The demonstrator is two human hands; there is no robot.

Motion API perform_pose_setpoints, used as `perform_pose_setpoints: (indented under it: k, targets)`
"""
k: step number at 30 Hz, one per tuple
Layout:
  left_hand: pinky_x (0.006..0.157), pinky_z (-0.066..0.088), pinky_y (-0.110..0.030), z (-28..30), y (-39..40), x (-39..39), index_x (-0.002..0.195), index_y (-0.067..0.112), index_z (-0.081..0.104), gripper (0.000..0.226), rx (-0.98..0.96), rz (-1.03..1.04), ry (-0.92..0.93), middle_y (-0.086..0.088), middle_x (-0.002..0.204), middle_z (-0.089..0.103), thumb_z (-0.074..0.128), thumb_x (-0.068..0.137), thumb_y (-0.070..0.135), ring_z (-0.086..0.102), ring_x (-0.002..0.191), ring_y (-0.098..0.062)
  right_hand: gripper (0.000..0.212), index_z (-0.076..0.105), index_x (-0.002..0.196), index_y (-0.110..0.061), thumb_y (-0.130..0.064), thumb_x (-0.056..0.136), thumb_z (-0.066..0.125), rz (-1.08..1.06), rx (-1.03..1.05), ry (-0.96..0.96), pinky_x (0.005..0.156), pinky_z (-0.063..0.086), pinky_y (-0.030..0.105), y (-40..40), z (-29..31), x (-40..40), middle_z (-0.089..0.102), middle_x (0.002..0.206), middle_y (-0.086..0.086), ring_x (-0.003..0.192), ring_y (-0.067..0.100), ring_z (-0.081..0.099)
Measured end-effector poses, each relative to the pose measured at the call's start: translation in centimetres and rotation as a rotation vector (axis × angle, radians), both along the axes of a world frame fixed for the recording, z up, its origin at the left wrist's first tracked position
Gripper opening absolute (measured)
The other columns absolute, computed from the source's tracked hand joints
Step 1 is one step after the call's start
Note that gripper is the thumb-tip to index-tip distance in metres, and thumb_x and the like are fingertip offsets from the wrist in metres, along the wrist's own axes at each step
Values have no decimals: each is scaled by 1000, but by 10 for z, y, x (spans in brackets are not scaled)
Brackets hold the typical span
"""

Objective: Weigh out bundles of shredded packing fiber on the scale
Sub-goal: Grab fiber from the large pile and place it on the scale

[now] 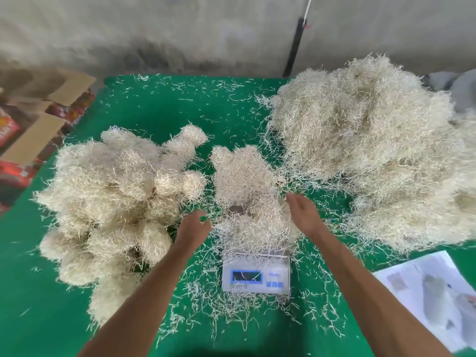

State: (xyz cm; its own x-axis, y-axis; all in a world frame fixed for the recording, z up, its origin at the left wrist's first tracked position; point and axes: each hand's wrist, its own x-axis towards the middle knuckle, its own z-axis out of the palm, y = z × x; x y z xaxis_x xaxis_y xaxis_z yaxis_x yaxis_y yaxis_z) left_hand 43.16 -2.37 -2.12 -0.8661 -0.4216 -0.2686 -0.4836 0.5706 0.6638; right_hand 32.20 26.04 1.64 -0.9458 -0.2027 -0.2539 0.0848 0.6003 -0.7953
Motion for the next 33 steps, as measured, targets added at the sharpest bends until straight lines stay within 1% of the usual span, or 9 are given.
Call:
perform_pose_setpoints:
  k: [2,4,8,14,16,20,24,28,33]
  targets:
    - [64,61,-44,-4,4,8,128,9,64,32,135,-21,28,-22,102,71,55,102,27,69,69,-37,65,47,151,-17,-62,106,34,-2,21,35,111,38,45,2,-1,11,52,153,9,136,30,52]
    - [83,57,-57,-7,12,16,117,12,67,30,302,13,12,-28,100,68,52,103,34,65,78,-31,69,43,154,-15,-64,105,35,-2,25,56,114,39,47,2,-2,20,48,156,9,139,30,50]
    - [92,54,-54,-10,25,30,94,31,60,21,440,144,61,-6,92,62,46,104,42,57,89,-21,78,32,160,-19,-71,101,34,-33,-3,68,120,33,51,2,1,36,36,165,8,147,30,39]
    - [88,59,-46,-10,30,45,140,21,52,49,514,156,70,6,93,61,50,100,51,62,94,-17,92,18,164,-14,-73,98,40,-39,-49,67,123,29,51,3,0,54,22,170,10,152,30,31]
    - [85,58,-43,-10,32,47,140,23,52,50,492,135,79,10,92,59,52,99,51,59,88,-17,93,17,163,-14,-72,96,45,-51,-72,39,120,34,53,3,-2,57,23,169,10,149,32,36]
    - [81,54,-21,-3,41,48,143,32,47,52,315,27,168,9,143,51,55,96,54,55,92,0,90,31,159,-14,-71,93,56,-117,-33,78,117,39,54,4,-6,58,35,164,9,144,31,44]
    - [119,24,-41,11,64,24,144,35,38,66,62,-102,225,12,154,30,66,87,53,25,138,-3,78,55,139,-23,-79,85,59,-76,57,215,120,33,56,-2,-4,53,42,159,4,146,25,39]
    - [123,14,-54,23,90,-15,150,42,29,85,-60,-273,148,10,164,15,73,78,57,11,152,-17,58,69,125,-21,-66,89,68,71,274,295,123,27,52,-16,3,41,45,158,3,147,28,39]
    - [122,16,-52,35,111,-61,149,30,39,84,-65,-317,185,5,159,33,72,78,61,27,148,-19,22,77,97,-15,-35,98,67,89,32,317,118,30,41,-25,37,21,57,149,1,139,18,47]
